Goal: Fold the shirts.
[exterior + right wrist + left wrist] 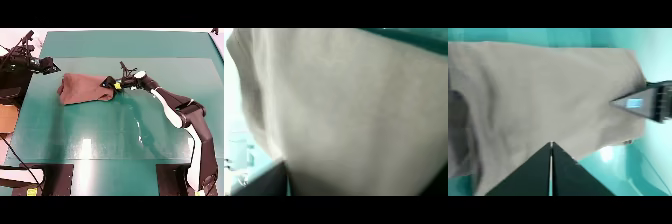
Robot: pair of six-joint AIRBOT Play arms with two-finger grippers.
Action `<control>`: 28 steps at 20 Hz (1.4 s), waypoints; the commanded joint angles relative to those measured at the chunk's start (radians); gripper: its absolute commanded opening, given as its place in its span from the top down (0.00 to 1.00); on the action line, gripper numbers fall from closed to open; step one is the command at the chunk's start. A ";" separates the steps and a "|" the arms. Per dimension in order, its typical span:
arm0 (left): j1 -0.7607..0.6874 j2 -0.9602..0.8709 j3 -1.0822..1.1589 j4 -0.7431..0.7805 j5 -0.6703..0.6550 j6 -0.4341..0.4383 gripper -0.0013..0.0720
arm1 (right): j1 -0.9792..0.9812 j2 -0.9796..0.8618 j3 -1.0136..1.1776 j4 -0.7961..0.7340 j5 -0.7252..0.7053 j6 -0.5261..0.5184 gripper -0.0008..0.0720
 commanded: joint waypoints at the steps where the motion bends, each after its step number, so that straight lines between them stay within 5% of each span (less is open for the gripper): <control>1: 0.005 0.042 0.001 -0.003 -0.001 0.000 0.96 | 0.030 -0.021 0.135 0.039 0.002 0.028 0.97; 8: 0.005 0.094 0.001 -0.007 -0.076 -0.043 0.96 | -0.168 0.200 0.158 -0.005 -0.014 0.116 0.97; 13: 0.005 0.094 0.001 -0.013 -0.173 -0.082 0.96 | -0.487 0.397 0.078 -0.330 0.098 0.279 0.97; 19: 0.005 0.094 0.001 -0.069 -0.202 -0.114 0.96 | -0.865 0.628 -0.254 -0.587 0.238 0.373 0.97; 28: 0.004 0.094 0.001 -0.085 -0.219 -0.106 0.96 | -1.233 0.985 -0.824 -1.024 0.184 0.580 0.97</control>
